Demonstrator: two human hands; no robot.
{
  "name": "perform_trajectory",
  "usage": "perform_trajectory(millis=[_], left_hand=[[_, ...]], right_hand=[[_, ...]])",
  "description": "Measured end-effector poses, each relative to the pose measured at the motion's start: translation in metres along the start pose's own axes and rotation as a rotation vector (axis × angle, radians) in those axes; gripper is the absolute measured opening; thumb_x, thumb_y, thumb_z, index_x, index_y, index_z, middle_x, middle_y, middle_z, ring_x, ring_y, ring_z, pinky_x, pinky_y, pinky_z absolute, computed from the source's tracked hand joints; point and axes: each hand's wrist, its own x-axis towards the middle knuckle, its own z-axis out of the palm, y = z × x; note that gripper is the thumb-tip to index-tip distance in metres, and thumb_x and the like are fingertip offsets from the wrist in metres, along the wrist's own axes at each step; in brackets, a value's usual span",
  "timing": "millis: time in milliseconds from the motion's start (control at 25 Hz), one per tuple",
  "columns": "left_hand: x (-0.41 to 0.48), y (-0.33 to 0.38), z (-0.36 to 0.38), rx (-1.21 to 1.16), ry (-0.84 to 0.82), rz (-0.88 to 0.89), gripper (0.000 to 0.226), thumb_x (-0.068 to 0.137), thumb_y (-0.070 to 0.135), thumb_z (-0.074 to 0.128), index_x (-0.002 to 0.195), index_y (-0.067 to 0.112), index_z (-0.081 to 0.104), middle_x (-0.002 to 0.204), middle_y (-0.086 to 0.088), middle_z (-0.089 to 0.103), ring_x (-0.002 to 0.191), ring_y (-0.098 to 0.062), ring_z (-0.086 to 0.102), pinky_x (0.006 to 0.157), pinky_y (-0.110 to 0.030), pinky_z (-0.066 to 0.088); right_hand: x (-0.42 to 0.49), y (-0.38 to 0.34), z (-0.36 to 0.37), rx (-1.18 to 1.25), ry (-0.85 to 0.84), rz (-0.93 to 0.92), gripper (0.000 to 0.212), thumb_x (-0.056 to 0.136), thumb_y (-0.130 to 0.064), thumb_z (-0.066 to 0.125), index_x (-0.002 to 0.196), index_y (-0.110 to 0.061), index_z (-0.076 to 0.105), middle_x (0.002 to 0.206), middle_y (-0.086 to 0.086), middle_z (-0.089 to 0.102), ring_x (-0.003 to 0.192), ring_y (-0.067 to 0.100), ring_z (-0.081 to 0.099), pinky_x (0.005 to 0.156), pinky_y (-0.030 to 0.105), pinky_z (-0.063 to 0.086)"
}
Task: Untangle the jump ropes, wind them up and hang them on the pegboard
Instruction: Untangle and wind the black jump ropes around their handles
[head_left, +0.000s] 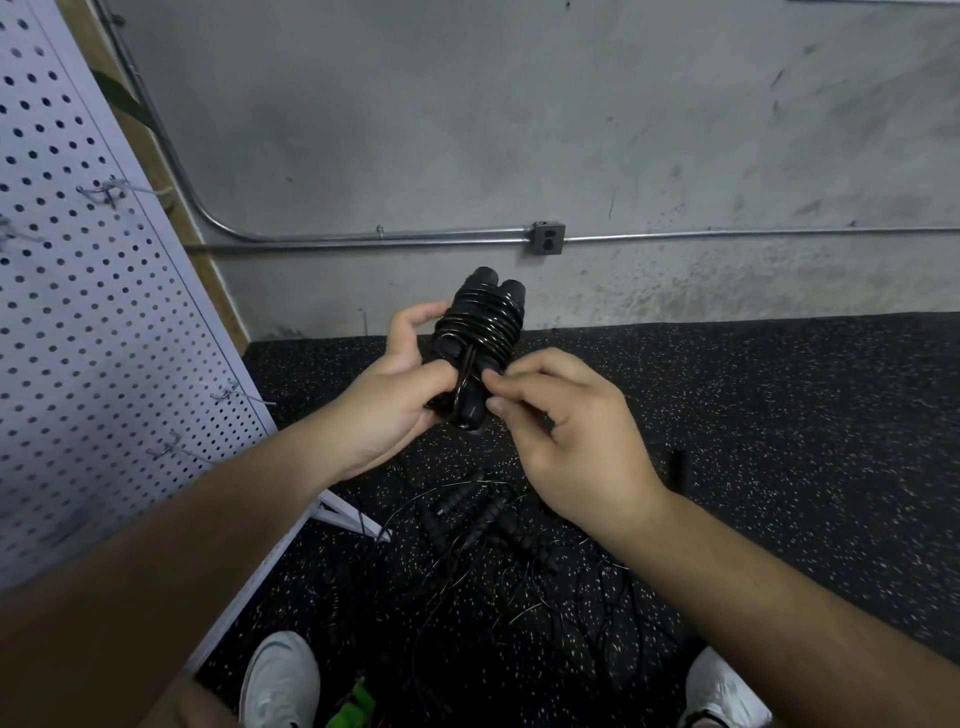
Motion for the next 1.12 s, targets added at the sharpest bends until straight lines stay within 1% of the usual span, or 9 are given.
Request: perform_trajectory(millis=[240, 320, 400, 520, 680, 720, 800, 960, 1120], left_hand=[[-0.001, -0.007, -0.007, 0.113, -0.024, -0.024, 0.066, 0.091, -0.007, 0.055, 0.144, 0.031, 0.047, 0.13, -0.014, 0.061, 0.107, -0.016, 0.065, 0.084, -0.028, 0.056], [-0.001, -0.005, -0.016, 0.273, -0.01, 0.034, 0.066, 0.097, -0.006, 0.053, 0.145, 0.039, 0.052, 0.134, 0.005, 0.065, 0.115, -0.007, 0.064, 0.095, -0.027, 0.051], [-0.002, -0.003, -0.017, 0.474, -0.026, 0.069, 0.067, 0.096, -0.003, 0.057, 0.144, 0.043, 0.051, 0.131, 0.024, 0.063, 0.114, 0.009, 0.06, 0.095, -0.012, 0.044], [-0.004, -0.004, -0.015, 0.589, -0.095, 0.083, 0.068, 0.094, -0.005, 0.059, 0.141, 0.042, 0.048, 0.128, 0.037, 0.057, 0.124, 0.014, 0.05, 0.099, -0.004, 0.033], [0.0, -0.014, -0.019, 0.68, -0.168, 0.059, 0.065, 0.086, 0.015, 0.064, 0.145, 0.035, 0.047, 0.137, 0.01, 0.064, 0.128, -0.018, 0.058, 0.112, -0.037, 0.043], [0.002, -0.016, -0.021, 0.652, -0.119, 0.041, 0.062, 0.086, 0.016, 0.068, 0.143, 0.028, 0.048, 0.132, 0.005, 0.067, 0.121, -0.023, 0.063, 0.11, -0.05, 0.046], [0.003, -0.017, -0.025, 0.63, -0.022, 0.06, 0.044, 0.087, 0.022, 0.073, 0.127, 0.022, 0.055, 0.12, 0.001, 0.07, 0.108, -0.019, 0.07, 0.103, -0.054, 0.05], [0.002, -0.017, -0.023, 0.694, -0.002, 0.111, 0.032, 0.092, 0.041, 0.061, 0.123, 0.032, 0.064, 0.109, 0.011, 0.075, 0.097, -0.012, 0.073, 0.092, -0.031, 0.056], [0.002, -0.025, -0.01, 0.696, 0.023, 0.127, 0.022, 0.099, 0.021, 0.06, 0.117, 0.032, 0.064, 0.105, 0.019, 0.072, 0.099, 0.006, 0.067, 0.083, -0.006, 0.045]], right_hand=[[0.001, 0.006, 0.004, -0.057, -0.097, -0.094, 0.016, 0.096, -0.008, 0.065, 0.108, -0.003, 0.076, 0.097, 0.001, 0.06, 0.085, 0.014, 0.059, 0.074, 0.027, 0.052], [0.005, 0.007, -0.004, -0.046, -0.119, -0.08, 0.019, 0.095, -0.01, 0.066, 0.112, -0.004, 0.074, 0.104, 0.001, 0.062, 0.092, 0.013, 0.062, 0.082, 0.028, 0.054], [0.01, 0.008, -0.008, -0.069, -0.116, -0.057, 0.021, 0.095, -0.012, 0.066, 0.114, -0.006, 0.072, 0.108, 0.0, 0.063, 0.099, 0.012, 0.062, 0.089, 0.031, 0.053], [0.014, 0.01, -0.009, -0.156, -0.113, -0.091, 0.025, 0.095, -0.02, 0.069, 0.118, -0.01, 0.072, 0.111, -0.002, 0.062, 0.105, 0.017, 0.057, 0.095, 0.03, 0.048], [0.019, 0.016, -0.006, -0.178, -0.182, -0.113, 0.025, 0.094, -0.027, 0.07, 0.114, -0.013, 0.073, 0.111, -0.005, 0.063, 0.109, 0.018, 0.053, 0.097, 0.033, 0.045], [0.019, 0.018, -0.006, -0.155, -0.193, -0.104, 0.021, 0.094, -0.026, 0.069, 0.108, -0.011, 0.074, 0.108, -0.005, 0.065, 0.107, 0.018, 0.055, 0.095, 0.034, 0.046], [0.022, 0.022, -0.006, -0.134, -0.206, -0.045, 0.017, 0.096, -0.026, 0.066, 0.102, -0.012, 0.073, 0.102, -0.006, 0.066, 0.102, 0.015, 0.058, 0.091, 0.034, 0.048], [0.024, 0.024, -0.011, -0.19, -0.2, 0.038, 0.022, 0.101, -0.031, 0.058, 0.094, -0.014, 0.07, 0.092, -0.008, 0.062, 0.089, 0.012, 0.057, 0.078, 0.027, 0.046], [0.023, 0.026, -0.009, -0.2, -0.342, 0.0, 0.028, 0.101, -0.037, 0.055, 0.099, -0.011, 0.067, 0.101, -0.004, 0.061, 0.096, 0.013, 0.055, 0.085, 0.027, 0.048]])
